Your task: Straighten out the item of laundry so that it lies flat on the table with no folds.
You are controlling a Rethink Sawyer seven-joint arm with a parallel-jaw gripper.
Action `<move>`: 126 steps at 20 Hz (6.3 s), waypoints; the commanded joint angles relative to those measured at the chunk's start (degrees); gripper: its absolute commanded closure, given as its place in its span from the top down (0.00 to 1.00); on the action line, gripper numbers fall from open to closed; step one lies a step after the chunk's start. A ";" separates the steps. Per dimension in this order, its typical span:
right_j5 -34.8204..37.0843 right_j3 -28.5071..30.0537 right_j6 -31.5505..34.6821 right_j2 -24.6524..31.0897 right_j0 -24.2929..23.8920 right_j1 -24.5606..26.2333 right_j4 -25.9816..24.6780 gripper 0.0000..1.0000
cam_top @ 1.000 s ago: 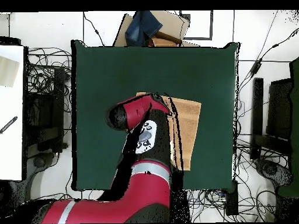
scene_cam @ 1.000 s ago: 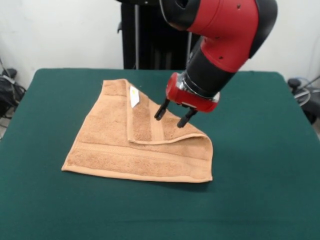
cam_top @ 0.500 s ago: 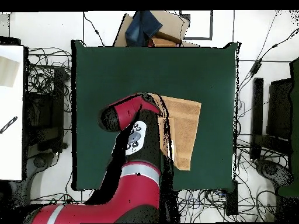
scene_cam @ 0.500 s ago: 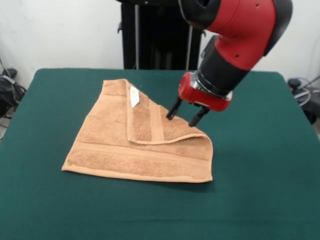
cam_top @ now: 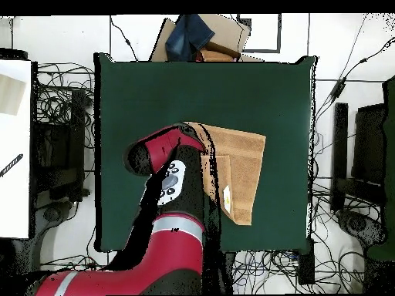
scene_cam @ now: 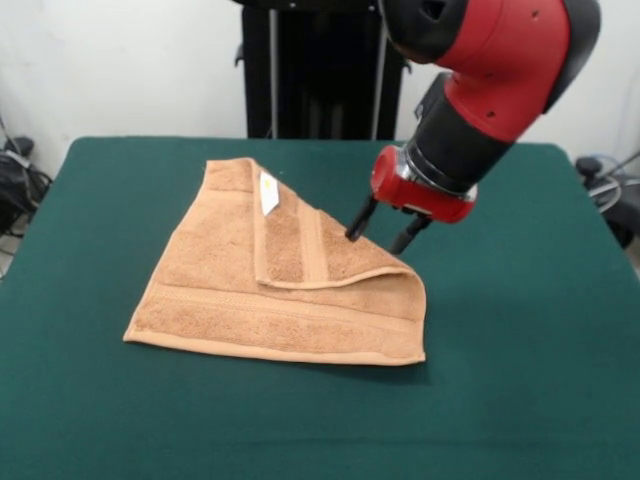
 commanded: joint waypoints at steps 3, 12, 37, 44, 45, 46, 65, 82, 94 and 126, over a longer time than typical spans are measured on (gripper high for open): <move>1.56 1.38 4.14 3.48 0.57 4.41 1.26 1.00; -0.05 2.48 5.05 3.02 0.76 4.90 1.29 1.00; -5.66 -4.49 4.10 6.77 -1.95 6.78 2.73 1.00; -6.69 -2.96 5.96 4.73 -0.57 7.29 2.09 1.00; -7.36 -2.46 6.37 4.35 -0.34 7.44 1.89 1.00; -7.73 -2.10 6.63 4.18 -0.27 7.83 1.88 1.00; -6.13 -0.05 7.32 2.34 1.36 7.99 2.77 1.00; -1.30 -8.80 -1.39 5.16 -3.07 13.72 2.08 1.00; 1.39 -6.71 -1.67 4.49 -2.68 11.68 1.87 1.00; 6.77 -6.53 -1.94 5.67 -2.55 8.41 1.37 1.00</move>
